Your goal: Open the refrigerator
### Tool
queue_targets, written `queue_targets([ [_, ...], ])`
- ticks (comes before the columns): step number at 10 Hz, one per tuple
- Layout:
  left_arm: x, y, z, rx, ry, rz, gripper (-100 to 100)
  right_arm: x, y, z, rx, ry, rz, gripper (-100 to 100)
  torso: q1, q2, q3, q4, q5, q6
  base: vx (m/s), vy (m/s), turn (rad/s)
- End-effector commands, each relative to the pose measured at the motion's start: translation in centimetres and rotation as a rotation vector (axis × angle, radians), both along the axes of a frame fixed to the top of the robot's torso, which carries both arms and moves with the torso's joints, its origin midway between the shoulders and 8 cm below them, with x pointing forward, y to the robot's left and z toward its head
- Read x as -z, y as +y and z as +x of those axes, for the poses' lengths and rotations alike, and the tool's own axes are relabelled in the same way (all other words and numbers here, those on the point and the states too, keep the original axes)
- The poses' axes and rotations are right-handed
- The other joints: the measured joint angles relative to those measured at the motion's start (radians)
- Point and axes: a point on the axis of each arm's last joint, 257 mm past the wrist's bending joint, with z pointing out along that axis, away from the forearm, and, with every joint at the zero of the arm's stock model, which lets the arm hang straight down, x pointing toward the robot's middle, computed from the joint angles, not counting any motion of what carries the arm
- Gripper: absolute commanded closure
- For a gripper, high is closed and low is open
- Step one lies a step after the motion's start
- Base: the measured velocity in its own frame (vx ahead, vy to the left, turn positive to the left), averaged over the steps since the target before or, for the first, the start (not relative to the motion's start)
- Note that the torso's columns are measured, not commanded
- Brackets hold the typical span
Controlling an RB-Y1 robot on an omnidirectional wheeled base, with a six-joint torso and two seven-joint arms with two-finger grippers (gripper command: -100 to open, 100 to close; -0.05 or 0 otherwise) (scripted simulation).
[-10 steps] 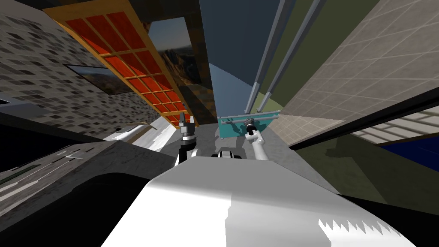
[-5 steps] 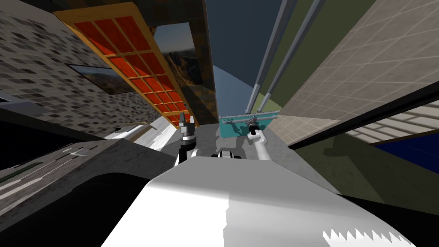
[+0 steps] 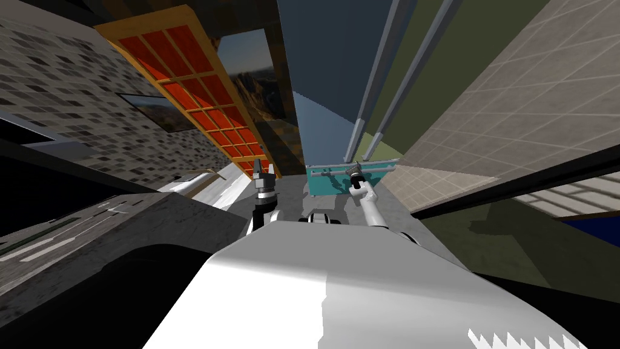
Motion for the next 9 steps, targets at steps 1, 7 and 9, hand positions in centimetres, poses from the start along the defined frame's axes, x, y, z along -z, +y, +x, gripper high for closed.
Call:
queue_targets([
  [1, 0.0, 0.0, 0.0, 0.000, 0.000, 0.000, 0, 0.4, 2.4, 0.8, -0.035, 0.008, 0.021, -100, 0.001, -0.002, -0.001, 0.000, 0.000, 0.000, 0.083, -0.186, 0.146],
  [7, 0.0, 0.0, 0.0, 0.000, 0.000, 0.000, 0, 0.7, 7.1, 2.0, -0.108, 0.026, 0.049, -100, 0.003, 0.000, 0.000, 0.000, 0.001, 0.000, 0.039, -0.183, 0.108],
  [9, 0.0, 0.0, 0.0, 0.000, 0.000, 0.000, 0, 0.8, 8.6, 2.1, -0.126, 0.031, 0.066, -100, 0.000, -0.001, -0.001, 0.000, 0.000, 0.000, 0.045, -0.171, 0.110],
])
